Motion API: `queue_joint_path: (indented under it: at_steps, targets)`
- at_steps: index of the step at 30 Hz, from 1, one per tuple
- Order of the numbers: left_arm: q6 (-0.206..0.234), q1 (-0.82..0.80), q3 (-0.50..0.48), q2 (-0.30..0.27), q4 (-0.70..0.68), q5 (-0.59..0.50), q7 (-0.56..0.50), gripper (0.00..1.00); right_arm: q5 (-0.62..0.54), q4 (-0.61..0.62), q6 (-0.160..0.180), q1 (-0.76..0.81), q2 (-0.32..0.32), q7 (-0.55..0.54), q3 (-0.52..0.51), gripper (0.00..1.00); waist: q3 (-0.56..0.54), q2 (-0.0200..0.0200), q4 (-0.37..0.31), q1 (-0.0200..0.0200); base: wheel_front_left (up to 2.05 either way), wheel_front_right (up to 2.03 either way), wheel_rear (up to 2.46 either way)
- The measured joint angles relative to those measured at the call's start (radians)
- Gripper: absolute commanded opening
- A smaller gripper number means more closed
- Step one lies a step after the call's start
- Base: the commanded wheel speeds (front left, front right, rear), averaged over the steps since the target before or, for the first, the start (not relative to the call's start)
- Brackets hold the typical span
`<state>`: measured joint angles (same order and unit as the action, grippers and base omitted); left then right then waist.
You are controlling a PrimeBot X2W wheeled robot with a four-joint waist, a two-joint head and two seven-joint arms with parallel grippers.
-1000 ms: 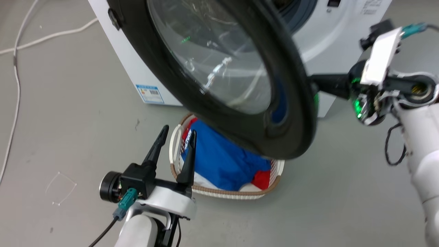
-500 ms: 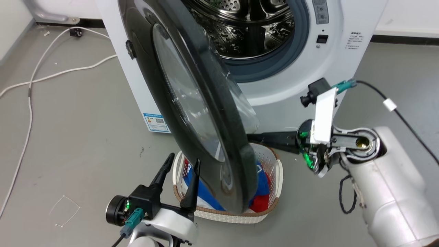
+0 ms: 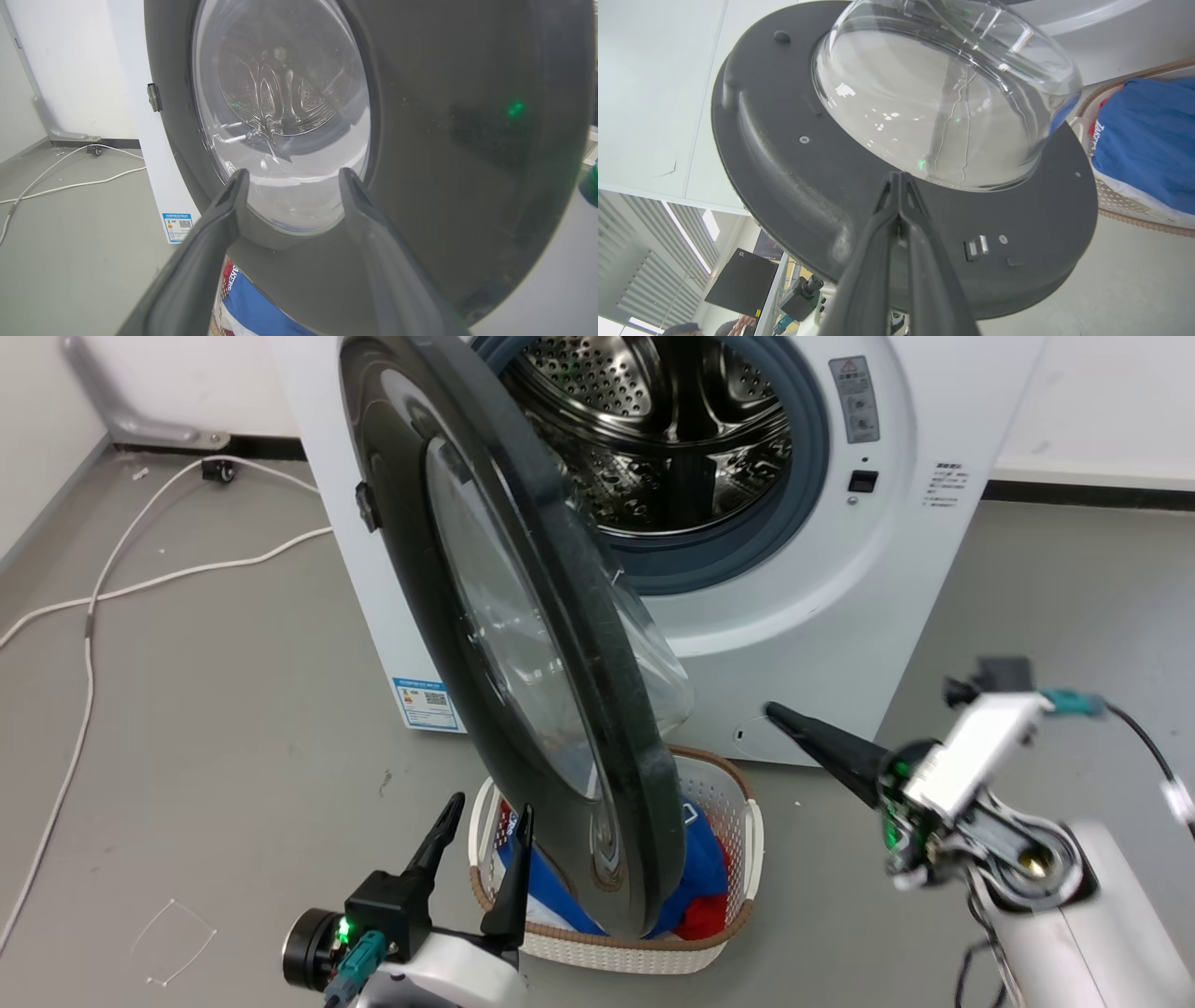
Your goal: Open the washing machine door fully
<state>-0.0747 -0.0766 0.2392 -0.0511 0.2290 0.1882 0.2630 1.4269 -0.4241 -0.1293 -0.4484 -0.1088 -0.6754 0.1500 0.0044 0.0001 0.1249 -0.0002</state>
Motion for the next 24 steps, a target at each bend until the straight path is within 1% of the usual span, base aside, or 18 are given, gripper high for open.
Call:
queue_joint_path:
  at_steps: [7, 10, 12, 13, 14, 15, 19, 24]
  targets:
    - [0.000, 0.017, -0.020, 0.000, 0.013, 0.000, 0.000, 1.00, -0.013, 0.177, 0.000, 0.248, -0.024, 0.188, -0.134, 0.00, -0.018, 0.0000, -0.036, 0.0000, 0.00, 0.00, 0.00]
    - [-0.001, 0.018, -0.026, 0.000, 0.023, -0.001, 0.000, 1.00, -0.047, 0.256, 0.000, 0.360, -0.024, 0.259, -0.173, 0.00, -0.024, 0.0000, -0.046, 0.0000, 0.00, 0.00, 0.00]
    - [-0.002, 0.019, -0.033, 0.000, 0.025, -0.001, 0.000, 1.00, -0.060, 0.308, 0.000, 0.425, -0.013, 0.301, -0.196, 0.00, -0.026, 0.0000, -0.052, 0.0001, 0.00, 0.00, 0.00]
    - [-0.002, 0.019, -0.038, 0.000, 0.026, -0.002, 0.000, 1.00, -0.079, 0.332, 0.000, 0.454, -0.009, 0.320, -0.202, 0.30, -0.026, 0.0000, -0.055, 0.0001, 0.00, 0.00, 0.00]
    - [-0.002, 0.021, -0.043, 0.000, 0.026, -0.002, 0.000, 1.00, -0.103, 0.354, 0.000, 0.479, -0.005, 0.342, -0.208, 0.89, -0.027, 0.0000, -0.059, 0.0001, 0.00, 0.00, 0.00]
    - [-0.002, 0.022, -0.048, 0.000, 0.027, -0.002, 0.000, 1.00, -0.120, 0.373, 0.000, 0.501, 0.000, 0.363, -0.214, 1.00, -0.028, 0.0000, -0.061, 0.0000, 0.00, 0.00, 0.00]
    - [-0.001, 0.022, -0.064, 0.000, 0.029, -0.009, 0.000, 1.00, -0.250, 0.433, 0.000, 0.551, 0.022, 0.468, -0.233, 1.00, -0.029, 0.0000, -0.069, 0.0001, 0.00, 0.00, 0.00]
    - [0.002, 0.028, -0.086, 0.000, 0.029, -0.017, 0.000, 1.00, -0.577, 0.450, 0.000, 0.567, 0.029, 0.599, -0.273, 1.00, -0.033, 0.0000, -0.076, 0.0001, 0.00, 0.00, 0.00]
